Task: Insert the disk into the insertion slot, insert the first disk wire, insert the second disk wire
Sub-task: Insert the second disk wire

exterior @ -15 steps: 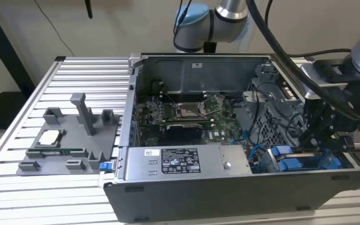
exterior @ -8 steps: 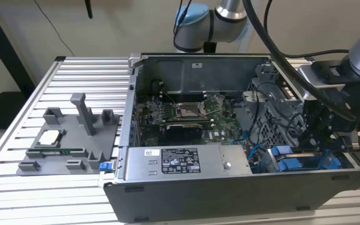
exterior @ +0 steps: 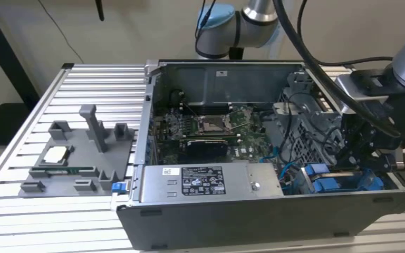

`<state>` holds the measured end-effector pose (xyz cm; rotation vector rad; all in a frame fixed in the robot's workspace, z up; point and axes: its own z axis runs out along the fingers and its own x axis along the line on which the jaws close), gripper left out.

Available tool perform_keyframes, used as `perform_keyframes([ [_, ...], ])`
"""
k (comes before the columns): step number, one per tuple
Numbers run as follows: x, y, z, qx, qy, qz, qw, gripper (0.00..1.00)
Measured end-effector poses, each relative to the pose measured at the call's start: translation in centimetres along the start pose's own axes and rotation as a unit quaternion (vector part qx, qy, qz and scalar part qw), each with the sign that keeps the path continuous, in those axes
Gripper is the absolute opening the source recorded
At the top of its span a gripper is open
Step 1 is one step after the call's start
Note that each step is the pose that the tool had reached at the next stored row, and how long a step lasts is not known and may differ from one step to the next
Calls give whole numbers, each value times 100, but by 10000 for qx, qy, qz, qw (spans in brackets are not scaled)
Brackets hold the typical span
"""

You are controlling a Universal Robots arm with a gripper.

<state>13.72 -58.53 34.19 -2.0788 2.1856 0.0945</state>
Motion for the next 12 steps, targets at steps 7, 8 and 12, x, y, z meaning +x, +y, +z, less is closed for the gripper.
perform_keyframes([
  [7,9,2,73,19,-1,-3,10000,16],
  [8,11,2,79,20,-6,-2,10000,17],
  [12,4,0,31,19,-1,-3,10000,24],
])
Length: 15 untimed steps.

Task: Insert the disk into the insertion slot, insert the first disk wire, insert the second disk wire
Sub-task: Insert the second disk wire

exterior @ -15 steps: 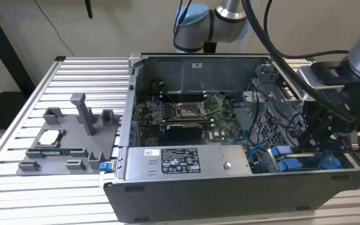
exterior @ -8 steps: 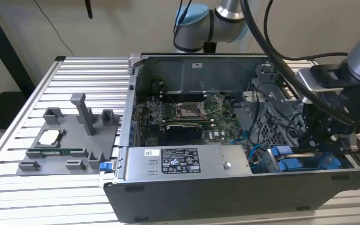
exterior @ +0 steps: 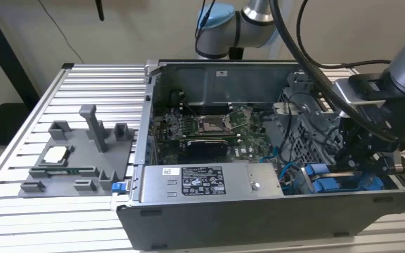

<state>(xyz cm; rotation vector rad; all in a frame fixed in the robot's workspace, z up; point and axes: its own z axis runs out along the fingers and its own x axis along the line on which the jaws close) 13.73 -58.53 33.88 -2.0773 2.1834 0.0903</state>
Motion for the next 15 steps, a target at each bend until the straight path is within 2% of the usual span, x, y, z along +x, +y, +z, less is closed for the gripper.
perform_keyframes([
  [15,-42,-13,-311,0,-1,2,10000,24],
])
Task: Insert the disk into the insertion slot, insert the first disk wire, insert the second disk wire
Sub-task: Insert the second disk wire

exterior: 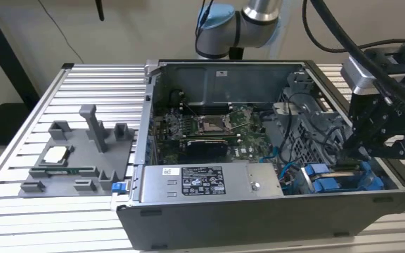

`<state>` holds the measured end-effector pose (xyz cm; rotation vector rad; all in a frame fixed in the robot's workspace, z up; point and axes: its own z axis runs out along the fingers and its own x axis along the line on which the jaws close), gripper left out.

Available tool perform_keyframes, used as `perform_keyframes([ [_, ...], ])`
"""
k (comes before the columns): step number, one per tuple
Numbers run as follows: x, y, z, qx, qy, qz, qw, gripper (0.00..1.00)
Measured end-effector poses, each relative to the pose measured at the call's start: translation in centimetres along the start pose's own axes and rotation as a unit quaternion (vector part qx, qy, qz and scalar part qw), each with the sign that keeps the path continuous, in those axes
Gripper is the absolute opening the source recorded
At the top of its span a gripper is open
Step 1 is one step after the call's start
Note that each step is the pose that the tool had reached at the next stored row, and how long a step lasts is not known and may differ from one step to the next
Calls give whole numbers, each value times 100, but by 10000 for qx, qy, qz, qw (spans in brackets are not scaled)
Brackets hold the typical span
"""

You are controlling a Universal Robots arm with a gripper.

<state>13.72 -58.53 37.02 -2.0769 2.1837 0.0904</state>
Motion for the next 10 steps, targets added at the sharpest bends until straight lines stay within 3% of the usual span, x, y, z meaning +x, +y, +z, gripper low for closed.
perform_keyframes([
  [4,-6,-2,-50,0,0,3,10000,24],
  [10,-7,-2,-51,1,1,4,10000,24],
])
